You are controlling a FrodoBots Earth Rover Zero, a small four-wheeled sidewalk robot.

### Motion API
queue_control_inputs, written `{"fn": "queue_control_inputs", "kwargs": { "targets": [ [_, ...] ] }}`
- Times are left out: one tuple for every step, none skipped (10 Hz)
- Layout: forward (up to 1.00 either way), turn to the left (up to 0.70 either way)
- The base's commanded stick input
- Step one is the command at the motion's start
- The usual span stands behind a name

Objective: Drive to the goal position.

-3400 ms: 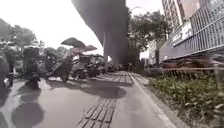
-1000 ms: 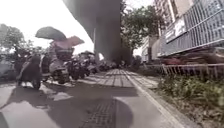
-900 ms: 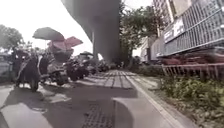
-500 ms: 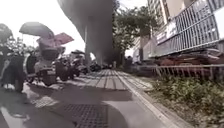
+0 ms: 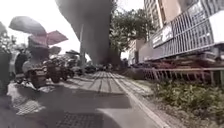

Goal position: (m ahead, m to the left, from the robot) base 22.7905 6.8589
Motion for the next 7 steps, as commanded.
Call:
{"fn": "queue_control_inputs", "kwargs": {
  "targets": [
    [0.45, 0.0],
    [0.45, 0.0],
    [0.45, 0.0],
    [0.45, 0.0],
    [0.45, 0.0],
    [0.45, 0.0],
    [0.45, 0.0]
  ]
}}
